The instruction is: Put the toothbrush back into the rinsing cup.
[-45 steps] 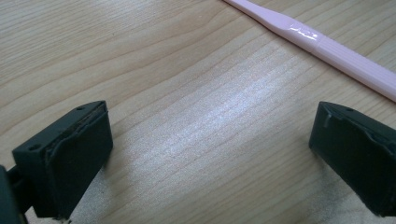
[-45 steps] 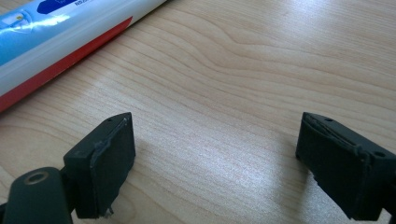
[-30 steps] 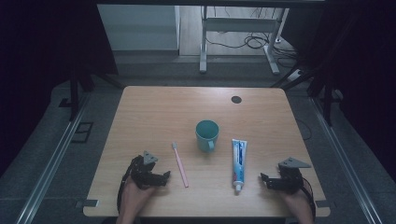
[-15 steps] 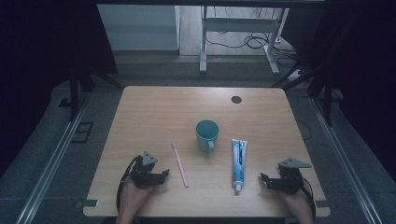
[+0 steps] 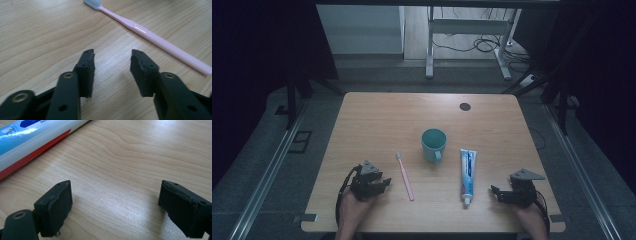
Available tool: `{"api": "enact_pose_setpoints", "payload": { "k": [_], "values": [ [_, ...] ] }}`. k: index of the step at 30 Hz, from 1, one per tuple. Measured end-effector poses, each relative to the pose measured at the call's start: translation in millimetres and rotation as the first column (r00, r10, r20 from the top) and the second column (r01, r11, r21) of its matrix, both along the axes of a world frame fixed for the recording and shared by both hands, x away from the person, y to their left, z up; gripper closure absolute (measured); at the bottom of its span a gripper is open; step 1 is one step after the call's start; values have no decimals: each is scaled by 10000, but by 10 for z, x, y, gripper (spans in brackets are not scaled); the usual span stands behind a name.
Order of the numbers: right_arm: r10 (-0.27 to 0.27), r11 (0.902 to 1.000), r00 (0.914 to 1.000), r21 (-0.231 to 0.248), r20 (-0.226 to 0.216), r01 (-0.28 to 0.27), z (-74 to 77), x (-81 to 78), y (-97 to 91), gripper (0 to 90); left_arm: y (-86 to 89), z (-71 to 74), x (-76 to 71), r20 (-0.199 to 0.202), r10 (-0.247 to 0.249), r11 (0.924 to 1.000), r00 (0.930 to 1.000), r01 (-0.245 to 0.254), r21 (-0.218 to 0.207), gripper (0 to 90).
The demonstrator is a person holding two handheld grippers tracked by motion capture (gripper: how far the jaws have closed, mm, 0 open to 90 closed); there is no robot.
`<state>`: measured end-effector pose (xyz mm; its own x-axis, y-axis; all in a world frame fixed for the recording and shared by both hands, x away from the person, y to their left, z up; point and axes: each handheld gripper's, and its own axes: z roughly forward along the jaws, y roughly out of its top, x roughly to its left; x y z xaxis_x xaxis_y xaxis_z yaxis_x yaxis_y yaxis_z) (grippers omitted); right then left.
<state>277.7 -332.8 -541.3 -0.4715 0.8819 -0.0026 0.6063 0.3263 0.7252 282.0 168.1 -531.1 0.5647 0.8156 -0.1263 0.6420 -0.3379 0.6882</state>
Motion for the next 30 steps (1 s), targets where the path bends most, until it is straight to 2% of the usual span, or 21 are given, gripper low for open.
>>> {"api": "enact_pose_setpoints", "payload": {
  "k": [5, 6, 12, 18, 22, 30],
  "values": [
    [-4, 10000, 10000, -1, -2, 4, 0, 0, 0, 116, -21, 20, 16, -133, 11, 10000, 9999, -10, 47, 659],
    [-8, 10000, 10000, 3, -8, 8, 0, -1, 0, 116, -42, 28, 14, -160, -102, 9999, 9998, 104, 111, 699],
    [-14, 10000, 10000, 8, -15, 14, 0, -1, 1, 115, -111, 52, 13, -224, -436, 9986, 9988, 443, 300, 787],
    [-13, 10000, 10000, 14, -5, 13, 0, -1, 1, 116, -189, 98, -19, -1, -905, 9948, 9959, 905, 461, 882],
    [-10, 10000, 10000, 8, 9, 10, 0, 0, 0, 116, -217, 143, -7, -24, -1133, 9934, 9936, 1133, 177, 895],
    [-6, 10000, 10000, -3, 2, 6, 0, 0, 0, 116, -367, 179, 46, -102, -1558, 9878, 9877, 1558, 30, 895]
  ]
}}
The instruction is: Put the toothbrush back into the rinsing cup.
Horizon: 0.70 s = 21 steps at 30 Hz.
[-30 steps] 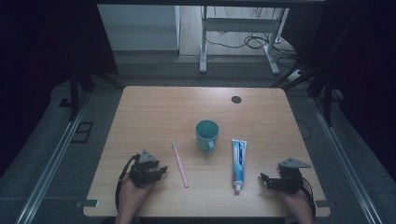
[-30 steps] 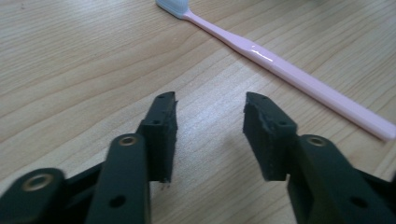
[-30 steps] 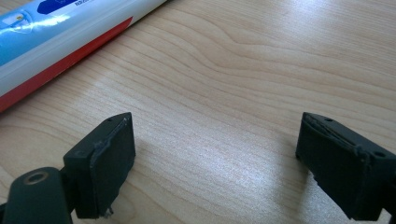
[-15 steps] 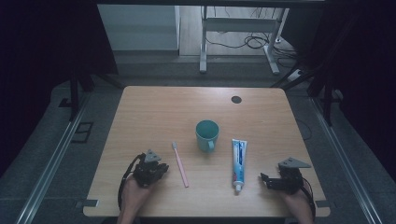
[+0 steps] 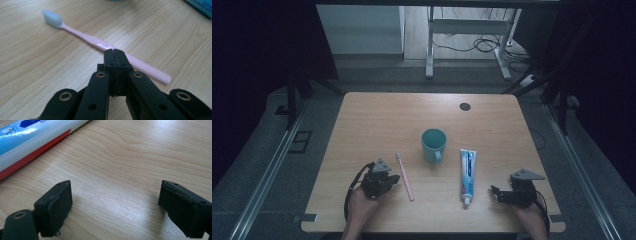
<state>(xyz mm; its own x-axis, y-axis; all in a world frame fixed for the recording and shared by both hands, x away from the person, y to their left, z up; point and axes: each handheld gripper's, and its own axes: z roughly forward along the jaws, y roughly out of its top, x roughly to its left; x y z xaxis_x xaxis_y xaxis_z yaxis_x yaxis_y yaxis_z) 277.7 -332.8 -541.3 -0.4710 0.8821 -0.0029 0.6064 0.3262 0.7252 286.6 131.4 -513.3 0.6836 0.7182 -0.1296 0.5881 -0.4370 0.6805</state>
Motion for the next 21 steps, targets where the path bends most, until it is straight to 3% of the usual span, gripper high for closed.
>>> {"api": "enact_pose_setpoints", "payload": {
  "k": [10, 21],
  "values": [
    [3, 10000, 10000, 1, 6, -3, 0, 0, -1, 116, -282, 22, 74, -136, -634, 9977, 9979, 637, 217, 896],
    [3, 10000, 10000, 3, 5, -3, 0, 1, -1, 116, -450, -96, 79, -459, -912, 9947, 9948, 932, 426, 895]
  ]
}}
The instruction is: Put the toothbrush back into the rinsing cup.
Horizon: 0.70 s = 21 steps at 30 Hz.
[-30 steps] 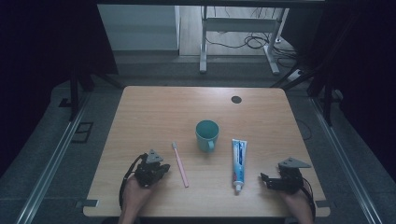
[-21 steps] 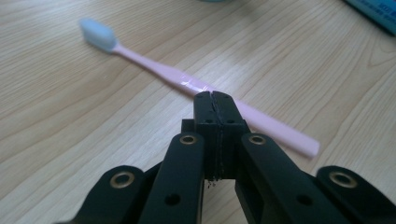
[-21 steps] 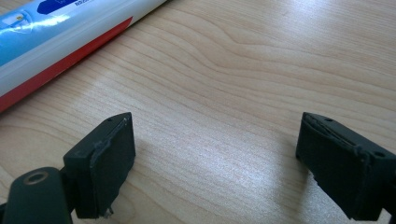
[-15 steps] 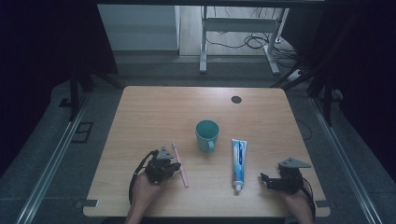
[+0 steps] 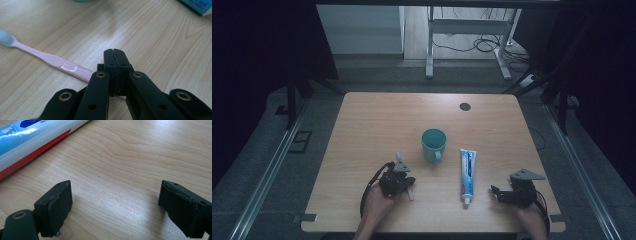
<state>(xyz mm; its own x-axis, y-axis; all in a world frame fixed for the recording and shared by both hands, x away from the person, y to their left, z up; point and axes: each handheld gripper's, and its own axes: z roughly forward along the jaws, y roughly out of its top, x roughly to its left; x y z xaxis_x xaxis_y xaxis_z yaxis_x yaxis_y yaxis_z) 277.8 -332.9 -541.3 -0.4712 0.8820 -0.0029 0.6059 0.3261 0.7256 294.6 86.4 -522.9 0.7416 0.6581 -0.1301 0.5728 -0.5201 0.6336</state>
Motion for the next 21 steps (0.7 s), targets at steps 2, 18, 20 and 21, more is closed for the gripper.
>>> {"api": "enact_pose_setpoints", "payload": {
  "k": [2, 18, 20, 21],
  "values": [
    [1, 10000, 10000, -1, 2, -1, 0, 0, 0, 116, -12, -16, -11, -14, -11, 9999, 10000, 11, 104, 895],
    [-6, 10000, 10000, 0, 2, 6, 0, 0, 0, 116, 153, -23, -85, -131, 298, 9976, 9995, -290, 631, 894],
    [-9, 10000, 10000, 3, 2, 9, 0, 0, 1, 116, 185, -21, -95, -176, 412, 9971, 9990, -400, 643, 892],
    [-9, 10000, 10000, 3, 2, 9, 0, 0, 1, 116, 201, -20, -93, -163, 395, 9971, 9991, -383, 658, 892]
  ]
}}
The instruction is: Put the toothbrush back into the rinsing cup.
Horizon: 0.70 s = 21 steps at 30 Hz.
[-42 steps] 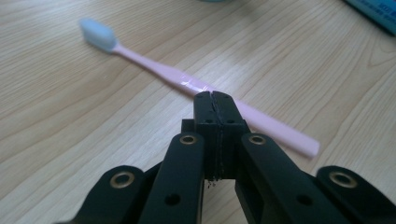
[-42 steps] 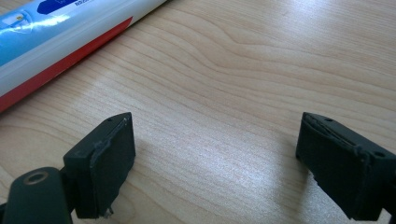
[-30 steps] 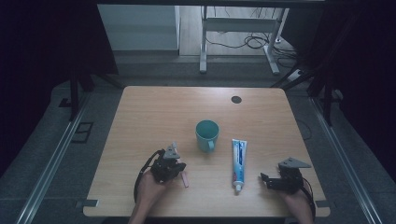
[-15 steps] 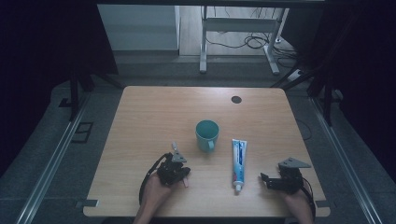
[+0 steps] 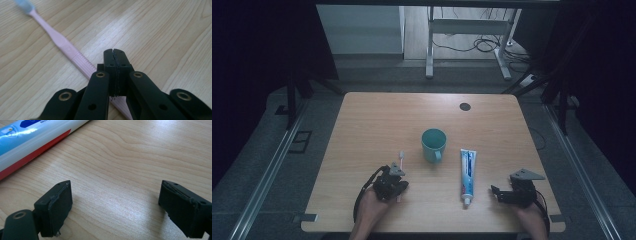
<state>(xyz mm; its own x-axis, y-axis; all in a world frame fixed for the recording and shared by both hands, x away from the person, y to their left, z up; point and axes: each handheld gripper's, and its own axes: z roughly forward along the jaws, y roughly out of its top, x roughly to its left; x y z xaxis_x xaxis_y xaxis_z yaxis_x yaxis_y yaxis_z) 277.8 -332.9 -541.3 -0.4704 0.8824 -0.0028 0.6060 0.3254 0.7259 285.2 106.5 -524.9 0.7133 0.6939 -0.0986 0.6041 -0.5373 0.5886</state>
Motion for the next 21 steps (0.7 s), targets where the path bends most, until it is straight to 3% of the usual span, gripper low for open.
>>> {"api": "enact_pose_setpoints", "payload": {
  "k": [21],
  "values": [
    [-12, 10000, 10000, 15, -18, 12, 1, -2, 2, 116, 385, 49, -2, 24, 740, 9961, 9973, -741, 483, 878]
  ]
}}
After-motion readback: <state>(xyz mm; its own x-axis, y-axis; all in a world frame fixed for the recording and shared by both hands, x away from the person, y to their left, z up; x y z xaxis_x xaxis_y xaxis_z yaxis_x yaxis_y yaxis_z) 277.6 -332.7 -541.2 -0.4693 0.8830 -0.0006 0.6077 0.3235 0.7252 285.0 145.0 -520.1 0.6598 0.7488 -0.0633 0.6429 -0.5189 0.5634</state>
